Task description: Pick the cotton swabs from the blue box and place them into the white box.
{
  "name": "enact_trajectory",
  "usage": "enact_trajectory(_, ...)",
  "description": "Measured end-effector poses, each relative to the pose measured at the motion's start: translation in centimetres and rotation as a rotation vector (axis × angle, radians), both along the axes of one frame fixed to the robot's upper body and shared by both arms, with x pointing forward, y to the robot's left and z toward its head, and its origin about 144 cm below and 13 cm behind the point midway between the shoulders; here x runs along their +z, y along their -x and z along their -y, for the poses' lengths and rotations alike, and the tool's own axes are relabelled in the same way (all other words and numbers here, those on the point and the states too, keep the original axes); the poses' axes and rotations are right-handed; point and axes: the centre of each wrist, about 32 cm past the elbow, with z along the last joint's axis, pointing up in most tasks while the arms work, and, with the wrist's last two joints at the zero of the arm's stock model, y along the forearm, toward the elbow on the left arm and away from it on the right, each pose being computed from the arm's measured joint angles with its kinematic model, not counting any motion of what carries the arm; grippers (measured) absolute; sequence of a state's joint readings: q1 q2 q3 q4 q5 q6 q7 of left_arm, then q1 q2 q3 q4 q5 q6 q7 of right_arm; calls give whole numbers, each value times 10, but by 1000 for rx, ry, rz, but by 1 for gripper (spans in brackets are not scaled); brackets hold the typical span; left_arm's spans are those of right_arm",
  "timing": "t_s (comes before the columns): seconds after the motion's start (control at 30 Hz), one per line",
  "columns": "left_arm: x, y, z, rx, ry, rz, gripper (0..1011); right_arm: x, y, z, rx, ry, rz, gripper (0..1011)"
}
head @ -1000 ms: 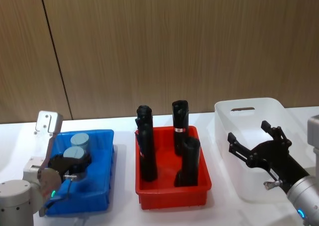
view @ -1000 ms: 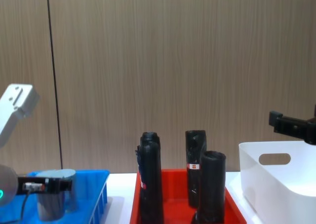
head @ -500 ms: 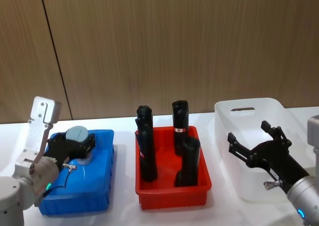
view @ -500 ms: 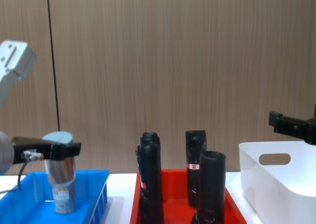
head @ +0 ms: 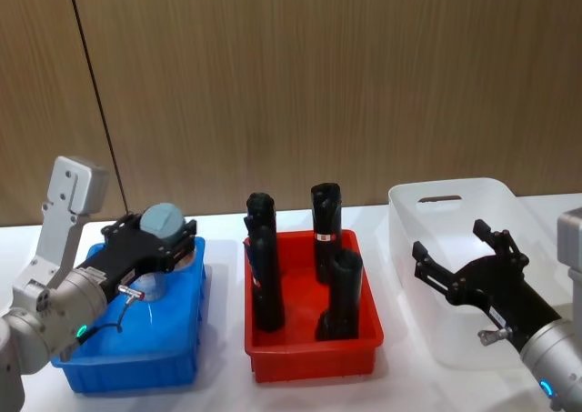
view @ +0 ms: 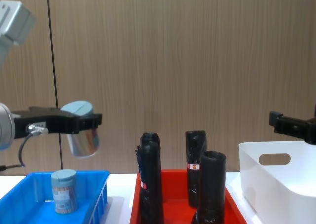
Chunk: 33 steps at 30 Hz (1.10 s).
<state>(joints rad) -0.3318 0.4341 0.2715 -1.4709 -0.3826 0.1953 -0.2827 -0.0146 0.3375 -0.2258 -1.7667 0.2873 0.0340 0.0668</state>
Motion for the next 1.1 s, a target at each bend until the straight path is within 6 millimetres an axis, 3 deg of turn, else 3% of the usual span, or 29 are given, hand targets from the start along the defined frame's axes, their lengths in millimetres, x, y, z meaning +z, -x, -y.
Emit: enact_trajectory(1.1, 11, -18, 0, -531, 74, 44, 669, 0, 0, 0, 0, 0, 0, 1002)
